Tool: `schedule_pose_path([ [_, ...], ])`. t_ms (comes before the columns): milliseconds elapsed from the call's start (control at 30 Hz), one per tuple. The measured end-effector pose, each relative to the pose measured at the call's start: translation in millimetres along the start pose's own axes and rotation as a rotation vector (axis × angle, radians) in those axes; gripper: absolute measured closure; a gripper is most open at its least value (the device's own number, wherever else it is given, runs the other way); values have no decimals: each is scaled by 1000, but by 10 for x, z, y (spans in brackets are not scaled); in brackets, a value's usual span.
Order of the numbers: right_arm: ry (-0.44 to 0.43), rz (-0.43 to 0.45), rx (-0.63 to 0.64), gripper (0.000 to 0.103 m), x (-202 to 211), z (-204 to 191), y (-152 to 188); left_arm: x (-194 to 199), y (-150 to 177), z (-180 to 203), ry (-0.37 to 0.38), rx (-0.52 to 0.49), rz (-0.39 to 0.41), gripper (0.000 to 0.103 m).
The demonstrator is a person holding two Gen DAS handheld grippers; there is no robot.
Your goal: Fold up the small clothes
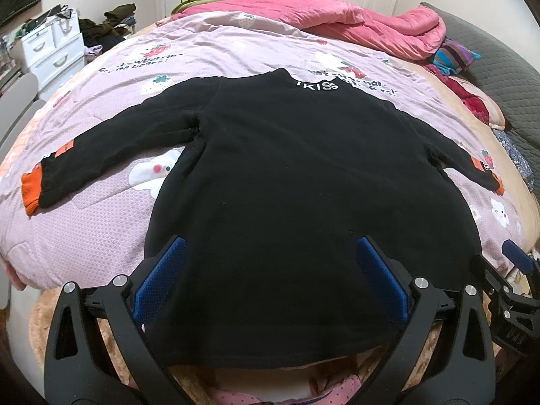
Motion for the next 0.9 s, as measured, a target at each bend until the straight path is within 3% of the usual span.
schedule_pose_path([
  [900, -16, -3, -4, 4, 7, -32, -15, 14, 2, -13, -3, -4, 2, 9],
])
Point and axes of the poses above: each gripper's, at about its wrist camera, not at the fingertips, and x roughly against the way its jaws point, z to its right, y to its underside, the point moved 5 cm from there along -x, roughly the way its jaws point, and after that the axes turned 15 degrees about -x, right-handed, at the moved point
